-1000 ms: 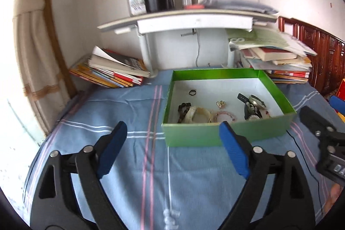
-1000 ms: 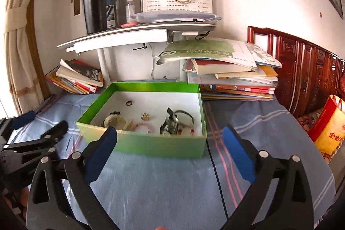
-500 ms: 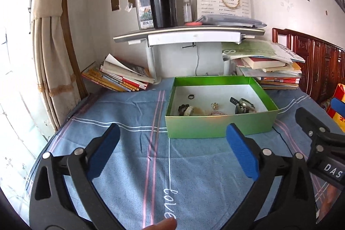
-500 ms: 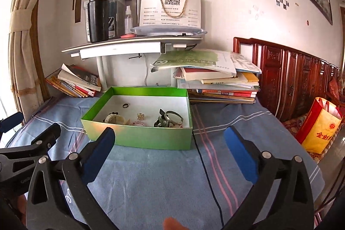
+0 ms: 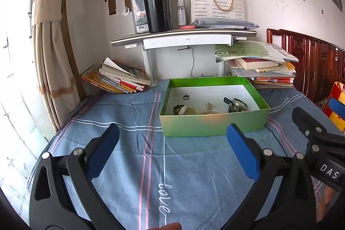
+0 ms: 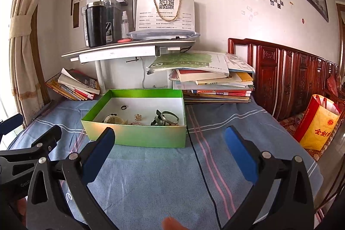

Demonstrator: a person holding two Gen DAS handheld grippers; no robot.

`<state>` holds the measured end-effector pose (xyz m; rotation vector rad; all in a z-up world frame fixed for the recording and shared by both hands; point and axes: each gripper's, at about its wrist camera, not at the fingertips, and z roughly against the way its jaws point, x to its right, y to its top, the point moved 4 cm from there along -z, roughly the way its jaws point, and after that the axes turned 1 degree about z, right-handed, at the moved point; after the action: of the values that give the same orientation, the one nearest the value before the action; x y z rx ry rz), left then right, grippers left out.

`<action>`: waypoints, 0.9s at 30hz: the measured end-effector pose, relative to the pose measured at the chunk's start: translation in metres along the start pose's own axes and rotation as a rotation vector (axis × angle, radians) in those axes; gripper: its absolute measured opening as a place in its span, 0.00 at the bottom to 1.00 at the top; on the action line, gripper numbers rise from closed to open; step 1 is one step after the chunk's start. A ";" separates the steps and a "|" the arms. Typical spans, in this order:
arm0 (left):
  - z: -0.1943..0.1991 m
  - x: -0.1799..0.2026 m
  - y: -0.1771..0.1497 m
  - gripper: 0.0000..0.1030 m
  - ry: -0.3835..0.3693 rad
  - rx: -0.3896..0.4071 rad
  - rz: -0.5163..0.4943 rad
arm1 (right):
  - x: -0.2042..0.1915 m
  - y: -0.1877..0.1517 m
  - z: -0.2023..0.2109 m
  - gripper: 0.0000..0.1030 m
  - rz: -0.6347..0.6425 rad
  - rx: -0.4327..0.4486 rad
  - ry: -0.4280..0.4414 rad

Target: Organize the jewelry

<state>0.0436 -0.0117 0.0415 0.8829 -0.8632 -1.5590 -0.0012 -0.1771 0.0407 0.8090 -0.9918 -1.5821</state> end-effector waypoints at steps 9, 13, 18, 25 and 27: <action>0.002 0.001 -0.001 0.96 -0.003 0.001 -0.001 | 0.001 0.000 0.000 0.97 0.000 0.000 0.001; 0.004 0.001 -0.002 0.96 -0.008 -0.002 0.003 | 0.001 -0.002 0.001 0.97 0.004 0.000 -0.004; 0.003 -0.003 -0.003 0.96 -0.006 -0.004 0.004 | 0.000 -0.004 0.005 0.97 0.006 -0.003 -0.005; 0.003 -0.007 -0.004 0.96 -0.010 -0.006 0.009 | -0.002 -0.005 0.007 0.97 0.010 -0.002 -0.006; 0.002 -0.007 -0.004 0.96 -0.013 -0.009 0.009 | -0.003 -0.004 0.007 0.97 0.009 -0.003 -0.005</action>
<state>0.0408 -0.0043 0.0391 0.8618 -0.8673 -1.5610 -0.0079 -0.1728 0.0404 0.7982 -0.9954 -1.5782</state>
